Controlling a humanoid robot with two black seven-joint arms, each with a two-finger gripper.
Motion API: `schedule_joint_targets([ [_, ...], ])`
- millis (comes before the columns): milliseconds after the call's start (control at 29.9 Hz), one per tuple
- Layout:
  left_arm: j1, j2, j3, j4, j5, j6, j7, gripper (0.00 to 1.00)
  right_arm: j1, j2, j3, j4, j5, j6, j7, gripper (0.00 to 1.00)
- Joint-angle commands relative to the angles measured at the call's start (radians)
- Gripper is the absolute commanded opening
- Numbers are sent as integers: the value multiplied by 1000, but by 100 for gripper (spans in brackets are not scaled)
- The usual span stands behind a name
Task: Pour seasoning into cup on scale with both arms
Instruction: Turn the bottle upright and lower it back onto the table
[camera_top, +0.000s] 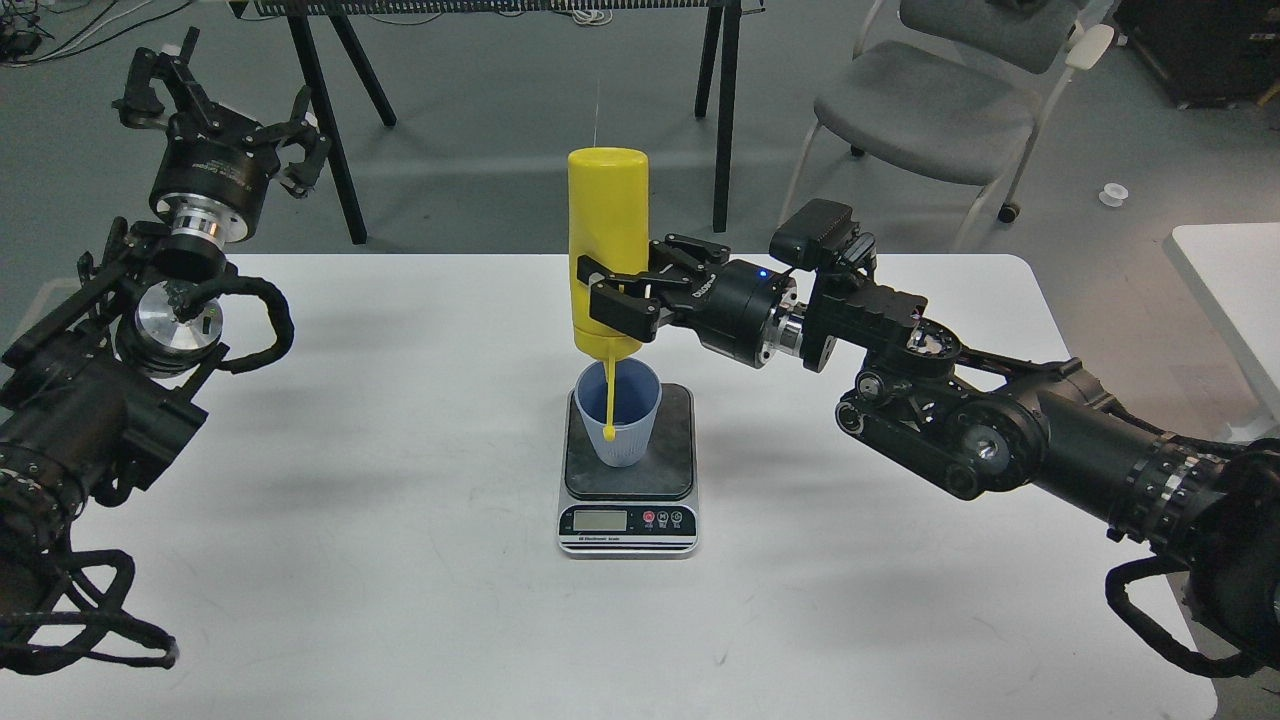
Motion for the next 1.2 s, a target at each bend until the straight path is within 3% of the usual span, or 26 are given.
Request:
schedule_joint_targets([
  [0,-2,0,-2,0,-1,0,0,99,2,3,34,-8,54,4,1,38],
  [167,-3,4,0,-1,1,0,0,99,-6,-35,69,21,411,56,10,38],
  [468,-9,1,1,-1,4,2,4,99,-101,-214,106,98,1225,224,5,38],
  [635,-9,1,0,-1,4,3,0,99,-269,-222,239,98,1428,356,1,36],
  [835,-2,6,-15,-37,2,3,0,99,-479,-207,396,90,1773,559,-39,36],
  [969,0,6,-16,-46,4,3,1,99,-558,-168,443,93,1840,663,-39,37],
  [1170,-2,4,-14,-46,4,8,1,99,-661,-127,490,83,1985,667,-74,37],
])
